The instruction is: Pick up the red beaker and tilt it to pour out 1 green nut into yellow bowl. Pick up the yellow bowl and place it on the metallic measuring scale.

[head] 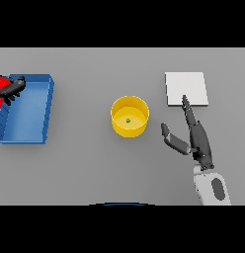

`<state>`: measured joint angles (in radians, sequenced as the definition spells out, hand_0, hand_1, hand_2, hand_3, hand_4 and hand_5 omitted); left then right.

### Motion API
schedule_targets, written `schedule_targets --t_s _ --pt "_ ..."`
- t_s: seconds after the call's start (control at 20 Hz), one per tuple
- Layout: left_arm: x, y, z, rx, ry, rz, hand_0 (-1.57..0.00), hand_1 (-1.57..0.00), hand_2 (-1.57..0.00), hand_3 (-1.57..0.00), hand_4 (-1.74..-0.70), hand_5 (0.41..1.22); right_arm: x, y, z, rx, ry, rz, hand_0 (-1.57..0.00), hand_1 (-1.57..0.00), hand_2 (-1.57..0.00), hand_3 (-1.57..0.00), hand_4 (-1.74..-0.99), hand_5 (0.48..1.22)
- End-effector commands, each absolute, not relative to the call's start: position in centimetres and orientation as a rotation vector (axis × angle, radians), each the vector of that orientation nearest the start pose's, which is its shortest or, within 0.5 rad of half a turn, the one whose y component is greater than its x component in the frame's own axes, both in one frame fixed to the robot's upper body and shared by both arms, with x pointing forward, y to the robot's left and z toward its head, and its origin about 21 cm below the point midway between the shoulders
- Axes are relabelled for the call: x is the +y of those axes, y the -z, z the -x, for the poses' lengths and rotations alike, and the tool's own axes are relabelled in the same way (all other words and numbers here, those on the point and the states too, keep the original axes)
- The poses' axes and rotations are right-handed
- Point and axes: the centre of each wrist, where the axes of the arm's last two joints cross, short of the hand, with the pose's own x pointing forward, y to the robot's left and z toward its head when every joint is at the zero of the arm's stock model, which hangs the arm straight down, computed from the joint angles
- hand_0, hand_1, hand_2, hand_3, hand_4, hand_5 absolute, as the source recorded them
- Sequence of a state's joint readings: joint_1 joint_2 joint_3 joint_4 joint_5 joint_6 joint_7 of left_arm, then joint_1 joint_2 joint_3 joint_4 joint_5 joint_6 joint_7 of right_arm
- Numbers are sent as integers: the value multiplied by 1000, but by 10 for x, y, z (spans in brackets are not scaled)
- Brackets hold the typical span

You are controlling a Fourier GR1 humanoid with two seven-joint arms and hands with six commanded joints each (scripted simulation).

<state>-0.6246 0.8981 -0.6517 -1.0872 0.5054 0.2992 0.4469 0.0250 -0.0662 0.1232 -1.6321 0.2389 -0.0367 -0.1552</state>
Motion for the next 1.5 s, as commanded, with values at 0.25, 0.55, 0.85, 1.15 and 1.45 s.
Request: schedule_targets --t_s 0.25,0.55,0.85,1.15,1.45 --pt "350 -103 -353 -958 463 -600 -328 -289 -274 -231 -750 647 -211 -10 -238 -1766 -319 138 1 1 1 1 -1148 688" --pt "343 -99 -364 -1001 439 -662 -85 -75 -71 -60 -705 653 -209 -13 -239 -1752 -333 159 1 1 1 1 -1178 679" --pt "343 -96 -359 -1086 413 -664 -22 -19 -18 -15 -710 689 -209 -23 -248 -1764 -643 166 1 1 1 1 -1153 728" --pt "340 -98 -361 -1116 408 -621 -5 -4 -4 -3 -719 665 -193 -57 -284 -1663 -1315 343 1 1 1 1 -1222 701" --pt "342 -98 -358 -1116 414 -604 -1 0 0 0 -714 682 -172 -70 -312 -1566 -1800 369 1 1 1 1 -1213 705"
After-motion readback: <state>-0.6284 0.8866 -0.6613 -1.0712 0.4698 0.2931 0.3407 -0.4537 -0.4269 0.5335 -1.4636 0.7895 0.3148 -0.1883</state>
